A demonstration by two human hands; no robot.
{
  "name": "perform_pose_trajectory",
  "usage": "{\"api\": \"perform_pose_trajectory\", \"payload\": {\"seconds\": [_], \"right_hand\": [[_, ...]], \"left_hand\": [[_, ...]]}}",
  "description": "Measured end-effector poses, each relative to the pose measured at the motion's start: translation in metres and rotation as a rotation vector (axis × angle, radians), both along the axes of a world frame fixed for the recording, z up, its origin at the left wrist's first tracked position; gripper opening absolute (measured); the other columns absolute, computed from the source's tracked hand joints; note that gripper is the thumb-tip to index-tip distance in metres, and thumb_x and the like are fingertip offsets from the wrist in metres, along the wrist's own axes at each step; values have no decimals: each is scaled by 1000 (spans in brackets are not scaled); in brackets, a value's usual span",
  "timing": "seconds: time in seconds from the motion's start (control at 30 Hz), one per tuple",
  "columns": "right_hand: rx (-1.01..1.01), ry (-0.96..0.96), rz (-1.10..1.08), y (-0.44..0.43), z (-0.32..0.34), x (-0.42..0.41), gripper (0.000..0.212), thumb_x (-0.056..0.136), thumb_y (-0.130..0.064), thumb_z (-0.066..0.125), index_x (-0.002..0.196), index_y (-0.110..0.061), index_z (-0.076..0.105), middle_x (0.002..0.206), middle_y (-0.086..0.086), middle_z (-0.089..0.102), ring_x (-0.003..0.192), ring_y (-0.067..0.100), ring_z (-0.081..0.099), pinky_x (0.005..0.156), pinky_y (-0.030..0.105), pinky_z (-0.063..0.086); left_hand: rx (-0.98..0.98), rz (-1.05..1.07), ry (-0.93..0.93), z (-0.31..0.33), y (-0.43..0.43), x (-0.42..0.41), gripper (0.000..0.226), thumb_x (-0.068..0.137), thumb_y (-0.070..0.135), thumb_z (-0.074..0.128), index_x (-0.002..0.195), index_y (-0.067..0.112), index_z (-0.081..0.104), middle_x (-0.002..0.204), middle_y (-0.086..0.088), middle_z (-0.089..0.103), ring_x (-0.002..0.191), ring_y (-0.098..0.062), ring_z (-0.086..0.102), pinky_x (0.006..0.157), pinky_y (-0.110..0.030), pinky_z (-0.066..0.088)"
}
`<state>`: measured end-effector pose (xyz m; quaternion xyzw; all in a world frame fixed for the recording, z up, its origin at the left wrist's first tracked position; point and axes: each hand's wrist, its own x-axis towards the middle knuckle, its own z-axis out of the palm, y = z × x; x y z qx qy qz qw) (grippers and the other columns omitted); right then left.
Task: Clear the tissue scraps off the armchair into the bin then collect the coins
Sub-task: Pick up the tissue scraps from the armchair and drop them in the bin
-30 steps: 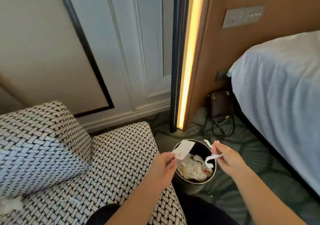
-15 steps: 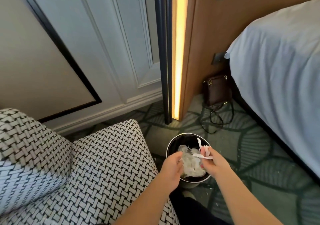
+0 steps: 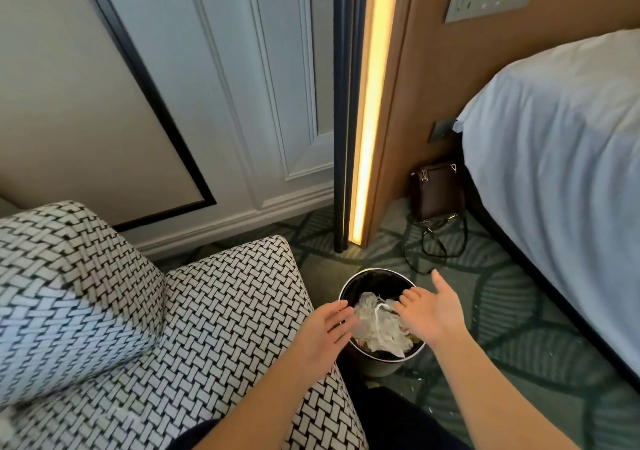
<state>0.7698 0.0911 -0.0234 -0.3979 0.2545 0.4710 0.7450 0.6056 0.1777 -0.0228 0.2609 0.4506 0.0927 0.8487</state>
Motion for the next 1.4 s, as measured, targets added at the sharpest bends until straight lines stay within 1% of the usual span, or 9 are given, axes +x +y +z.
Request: {"api": "perform_pose_trajectory", "payload": {"seconds": [0.17, 0.47, 0.73, 0.97, 1.1, 1.23, 1.3, 1.33, 1.4], "right_hand": [[68, -93, 7, 1, 31, -16, 67, 101, -41, 33, 150, -5, 5, 159, 13, 8, 146, 27, 6, 119, 40, 10], [141, -295, 273, 19, 85, -95, 49, 102, -30, 36, 144, -5, 33, 141, 12, 46, 130, 28, 43, 113, 41, 29], [145, -367, 491, 48, 111, -207, 33, 97, -19, 47, 127, -6, 52, 124, 10, 60, 115, 25, 56, 102, 38, 42], [65, -454, 735, 78, 89, -297, 25, 97, -17, 48, 117, -7, 59, 115, 9, 65, 108, 24, 61, 98, 39, 47], [-66, -754, 1006, 90, 64, -343, 16, 95, -17, 52, 108, -16, 60, 117, 6, 61, 107, 18, 59, 99, 35, 46], [-200, -1289, 1378, 99, 44, -372, 34, 95, -19, 50, 128, -14, 53, 127, -2, 52, 114, 24, 56, 92, 33, 47], [-214, -1442, 1490, 103, 27, -378, 39, 96, -19, 49, 134, -12, 47, 135, 2, 46, 119, 19, 52, 91, 20, 45], [-231, -1520, 1557, 106, 17, -381, 44, 96, -21, 49, 139, -14, 42, 144, 3, 38, 125, 17, 45, 97, 18, 43], [-338, -1662, 1762, 111, -1, -388, 55, 96, -30, 47, 147, -19, 29, 157, 8, 17, 143, 24, 20, 115, 36, 27]], "left_hand": [[35, 55, -102, 26, 5, -26, 37, 98, 15, 38, 133, 2, 43, 129, -15, 53, 114, -27, 52, 102, -37, 37], [229, 181, -136, 68, 22, -123, 26, 98, 17, 41, 119, 8, 55, 120, -11, 60, 109, -24, 59, 98, -38, 43], [446, 299, 16, 71, 32, -242, 25, 96, 21, 47, 117, 13, 59, 115, -7, 64, 106, -23, 61, 88, -33, 47], [479, 479, 175, 51, 29, -344, 21, 95, 23, 49, 113, 16, 58, 115, -7, 62, 107, -24, 59, 97, -39, 43], [433, 565, 258, 30, 15, -394, 26, 98, 22, 45, 120, 15, 56, 117, -5, 61, 107, -23, 59, 103, -42, 41], [369, 635, 313, 16, 1, -426, 23, 96, 21, 48, 116, 13, 58, 115, -8, 61, 105, -25, 59, 95, -39, 45], [345, 638, 329, 12, -7, -435, 18, 96, 20, 48, 110, 15, 59, 114, -8, 62, 105, -26, 59, 92, -37, 45], [336, 646, 332, 10, -10, -441, 17, 96, 20, 48, 108, 16, 59, 113, -7, 62, 105, -26, 59, 94, -38, 45], [324, 660, 349, 6, -16, -451, 20, 96, 22, 47, 111, 15, 59, 113, -7, 63, 105, -26, 59, 98, -40, 44]]}}
